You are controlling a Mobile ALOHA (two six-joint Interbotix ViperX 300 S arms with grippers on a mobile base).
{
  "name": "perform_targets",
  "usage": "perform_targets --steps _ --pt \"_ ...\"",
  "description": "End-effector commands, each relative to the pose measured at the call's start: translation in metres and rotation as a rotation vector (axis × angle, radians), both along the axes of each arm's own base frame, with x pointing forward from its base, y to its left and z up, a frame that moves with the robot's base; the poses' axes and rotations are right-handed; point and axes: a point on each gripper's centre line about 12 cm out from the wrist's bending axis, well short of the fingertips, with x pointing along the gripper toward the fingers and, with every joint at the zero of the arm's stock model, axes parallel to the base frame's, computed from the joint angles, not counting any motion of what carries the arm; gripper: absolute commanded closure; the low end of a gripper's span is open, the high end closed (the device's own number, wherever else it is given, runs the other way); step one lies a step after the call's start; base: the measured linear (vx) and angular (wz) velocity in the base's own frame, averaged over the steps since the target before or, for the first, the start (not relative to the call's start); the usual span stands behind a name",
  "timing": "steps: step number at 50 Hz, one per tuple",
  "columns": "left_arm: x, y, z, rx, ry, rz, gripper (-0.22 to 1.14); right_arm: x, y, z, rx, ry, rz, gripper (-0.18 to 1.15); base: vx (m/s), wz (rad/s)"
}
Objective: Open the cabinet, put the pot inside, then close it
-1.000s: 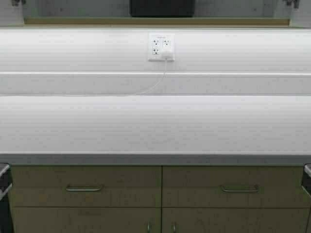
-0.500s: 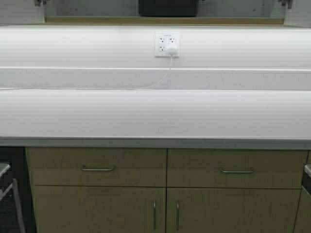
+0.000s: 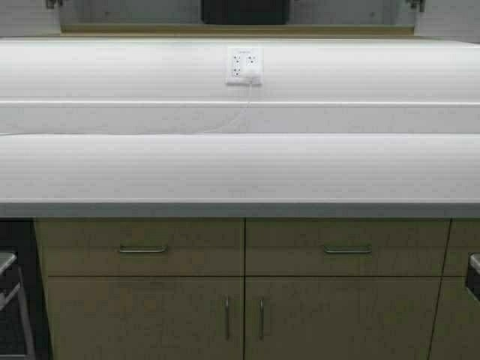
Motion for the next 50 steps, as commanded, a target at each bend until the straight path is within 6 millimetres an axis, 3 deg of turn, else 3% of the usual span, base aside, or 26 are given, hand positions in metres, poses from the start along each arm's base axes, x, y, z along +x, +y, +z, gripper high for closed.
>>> perform_targets --steps 1,7,14,19,26,42,50 --pt "-0.001 0.030 0.031 0.034 -0.053 0.082 0.87 0.006 -0.010 0.031 -0.030 -0.059 -0.021 0.90 -0.04 -0.01" --pt "0.016 0.053 0.046 0.045 -0.063 0.105 0.87 0.016 -0.015 0.041 -0.033 -0.068 -0.026 0.90 -0.02 0.00" --pt "0.051 0.075 0.057 0.040 -0.074 0.098 0.87 0.031 -0.022 0.040 -0.033 -0.041 -0.033 0.90 0.00 0.00" --pt "0.080 0.086 0.057 0.009 -0.041 0.052 0.87 0.045 -0.029 0.034 -0.024 -0.006 -0.041 0.90 0.01 0.00" --pt "0.106 0.098 0.050 -0.028 -0.017 0.025 0.87 0.061 -0.037 0.024 -0.007 0.040 -0.048 0.90 0.02 0.00" --pt "0.149 0.067 0.041 -0.035 -0.004 -0.079 0.87 0.090 -0.047 0.012 0.003 0.057 -0.041 0.90 0.01 0.01" --pt "0.162 0.037 0.033 -0.046 0.014 -0.148 0.87 0.092 -0.035 0.019 -0.004 0.050 -0.014 0.90 0.01 0.03"
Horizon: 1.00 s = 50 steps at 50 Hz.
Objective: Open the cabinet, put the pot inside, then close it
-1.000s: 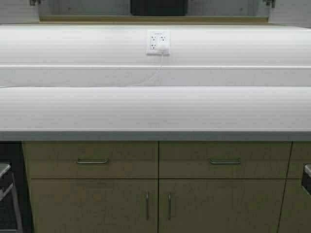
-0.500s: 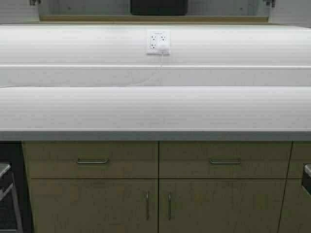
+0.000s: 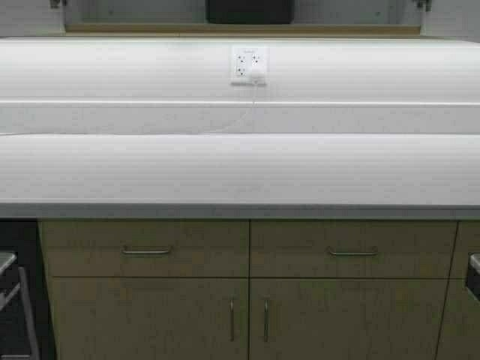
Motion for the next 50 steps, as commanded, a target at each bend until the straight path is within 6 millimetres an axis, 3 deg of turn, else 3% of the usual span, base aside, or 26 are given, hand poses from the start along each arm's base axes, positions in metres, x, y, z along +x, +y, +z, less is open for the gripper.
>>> perform_targets --steps 1,11,18,25,30,39,50 --pt "0.012 -0.042 0.010 0.004 -0.023 -0.088 0.87 -0.002 0.014 0.022 -0.024 -0.048 0.029 0.90 0.01 0.04" --pt "0.011 -0.090 0.003 -0.005 -0.001 -0.184 0.87 0.010 0.044 0.022 -0.022 -0.051 0.105 0.90 -0.01 0.03" --pt "0.001 -0.128 -0.001 -0.009 0.013 -0.257 0.87 0.007 0.087 0.030 -0.022 -0.061 0.200 0.90 -0.01 0.03" --pt "-0.024 -0.173 0.001 -0.003 -0.010 -0.336 0.87 -0.008 0.133 0.036 -0.025 -0.074 0.308 0.90 -0.01 0.03" --pt "-0.048 -0.194 0.001 0.005 -0.023 -0.374 0.87 -0.026 0.154 0.036 -0.027 -0.078 0.358 0.90 0.00 0.00" --pt "-0.091 -0.201 -0.016 0.005 -0.015 -0.374 0.87 -0.057 0.159 0.014 -0.016 -0.041 0.370 0.90 0.02 -0.01" --pt "-0.133 -0.201 -0.032 0.010 -0.028 -0.356 0.87 -0.073 0.167 -0.009 -0.007 -0.010 0.397 0.90 0.08 -0.02"
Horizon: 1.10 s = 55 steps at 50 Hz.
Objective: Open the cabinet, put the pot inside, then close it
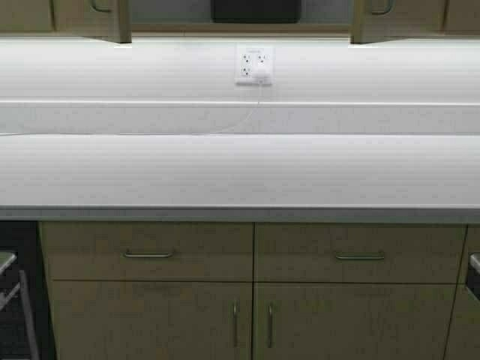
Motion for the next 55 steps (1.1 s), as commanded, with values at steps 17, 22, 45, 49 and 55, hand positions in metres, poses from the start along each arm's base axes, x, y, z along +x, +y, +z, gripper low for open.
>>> perform_targets --steps 17,22,45,49,55 --pt "-0.040 -0.012 0.004 0.022 -0.004 -0.051 0.88 -0.014 0.040 -0.009 -0.005 0.015 0.122 0.90 0.22 -0.03" --pt "-0.041 -0.016 0.010 0.047 -0.020 -0.065 0.88 -0.017 0.056 -0.010 -0.003 0.017 0.173 0.90 0.20 -0.06" --pt "-0.003 -0.089 0.036 0.053 -0.051 -0.296 0.88 -0.046 0.064 0.006 0.001 0.023 0.199 0.90 0.17 0.02" --pt "0.007 -0.099 0.036 0.053 -0.046 -0.316 0.88 -0.055 0.062 0.009 0.001 0.017 0.198 0.90 0.19 0.05" --pt "0.020 -0.115 0.029 0.051 -0.021 -0.356 0.88 -0.066 0.059 0.014 0.005 -0.002 0.194 0.90 0.16 0.03"
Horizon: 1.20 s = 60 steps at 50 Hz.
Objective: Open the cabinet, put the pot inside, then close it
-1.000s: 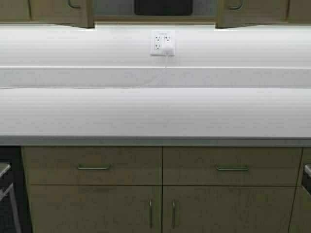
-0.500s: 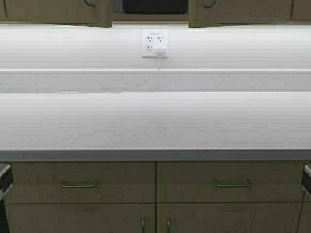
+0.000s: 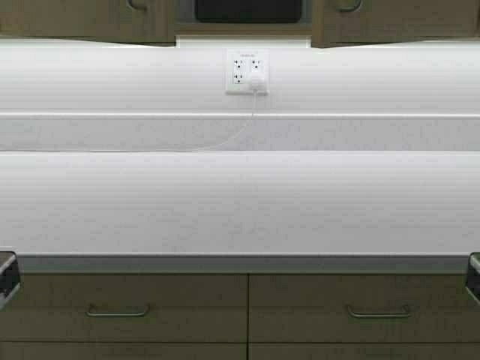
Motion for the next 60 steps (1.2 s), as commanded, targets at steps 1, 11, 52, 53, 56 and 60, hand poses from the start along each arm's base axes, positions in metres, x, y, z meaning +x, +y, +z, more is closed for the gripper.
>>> perform_targets --steps 1,11,52,53,56,60 --pt "0.013 -0.019 0.002 -0.001 0.000 -0.043 0.88 -0.012 -0.002 0.012 0.010 -0.037 0.001 0.90 0.14 0.03" --pt "0.013 -0.019 -0.006 0.006 0.021 -0.043 0.88 -0.022 0.002 0.018 0.011 -0.044 0.023 0.90 0.11 0.04" --pt "-0.030 -0.008 -0.023 0.002 0.031 -0.040 0.88 0.039 0.050 0.025 0.009 -0.011 0.118 0.90 0.07 0.01" --pt "-0.030 -0.008 -0.023 0.001 0.030 -0.039 0.88 0.037 0.049 0.025 0.008 -0.011 0.118 0.90 0.03 0.02" --pt "-0.029 -0.008 -0.024 0.000 0.034 -0.039 0.88 0.033 0.047 0.020 0.003 0.002 0.116 0.90 0.03 0.01" --pt "-0.029 -0.008 -0.026 0.001 0.038 -0.039 0.88 0.027 0.044 0.014 -0.004 0.017 0.113 0.90 0.02 0.02"
